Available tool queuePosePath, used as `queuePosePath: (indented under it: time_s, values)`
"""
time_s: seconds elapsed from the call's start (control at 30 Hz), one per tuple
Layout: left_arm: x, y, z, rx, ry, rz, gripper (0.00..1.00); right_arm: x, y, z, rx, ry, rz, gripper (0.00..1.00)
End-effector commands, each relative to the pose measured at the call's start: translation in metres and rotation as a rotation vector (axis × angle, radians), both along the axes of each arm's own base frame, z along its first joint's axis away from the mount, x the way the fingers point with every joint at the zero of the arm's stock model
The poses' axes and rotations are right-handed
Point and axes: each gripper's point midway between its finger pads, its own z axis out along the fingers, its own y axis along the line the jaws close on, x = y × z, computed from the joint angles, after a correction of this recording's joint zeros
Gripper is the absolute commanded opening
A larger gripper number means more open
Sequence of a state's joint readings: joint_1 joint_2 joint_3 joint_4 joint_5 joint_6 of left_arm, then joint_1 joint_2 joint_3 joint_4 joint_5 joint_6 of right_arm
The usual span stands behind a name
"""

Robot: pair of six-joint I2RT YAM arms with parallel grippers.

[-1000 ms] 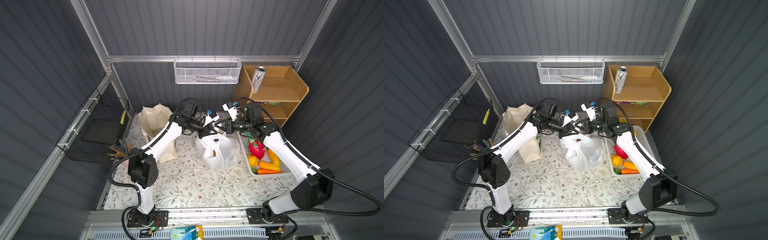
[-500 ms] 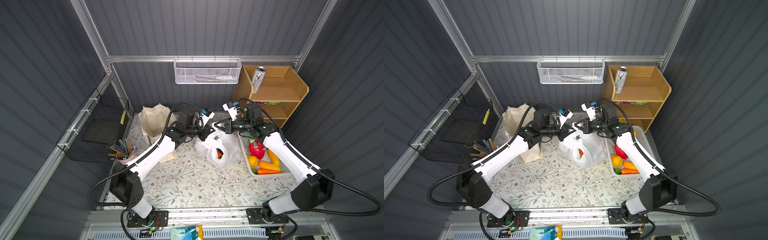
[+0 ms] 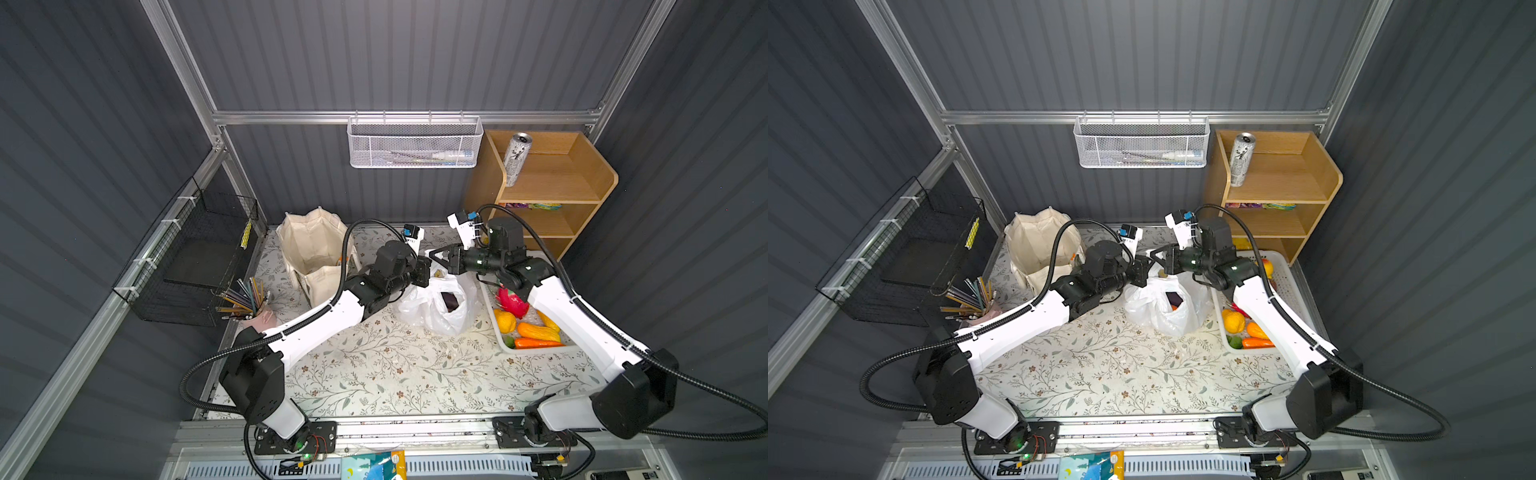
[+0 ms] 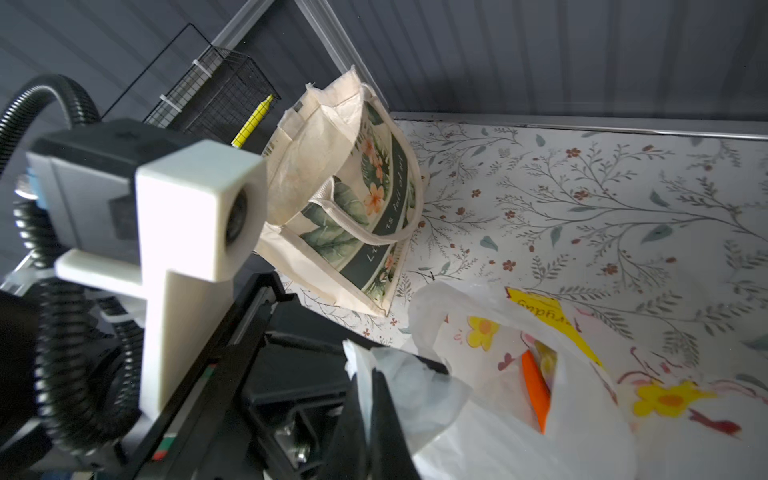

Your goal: Place the mixed food into the grocery bags and tie them

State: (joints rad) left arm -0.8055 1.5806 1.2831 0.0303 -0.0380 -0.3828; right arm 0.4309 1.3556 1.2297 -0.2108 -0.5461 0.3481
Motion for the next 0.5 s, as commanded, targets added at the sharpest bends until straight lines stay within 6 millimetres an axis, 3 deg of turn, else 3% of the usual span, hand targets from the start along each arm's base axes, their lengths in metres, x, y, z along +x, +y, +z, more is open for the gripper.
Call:
queuePosePath:
  time_s: [0.0, 0.17, 0.33, 0.47]
  values:
    - [0.03, 0.032, -0.013, 0.064, -0.002, 0.177, 0.0, -0.019, -0.014, 0.019, 0.019, -0.062, -0.066, 0.0]
    - [0.031, 0.03, -0.014, 0.072, -0.003, 0.169, 0.0, -0.04, -0.023, 0.007, 0.041, -0.042, -0.08, 0.0]
    - [0.021, 0.014, -0.006, 0.072, -0.052, 0.038, 0.0, -0.039, -0.025, -0.007, 0.025, -0.016, -0.096, 0.0]
    - [0.005, 0.0, -0.007, 0.144, -0.087, -0.123, 0.24, -0.031, -0.025, -0.005, 0.014, -0.031, -0.101, 0.0]
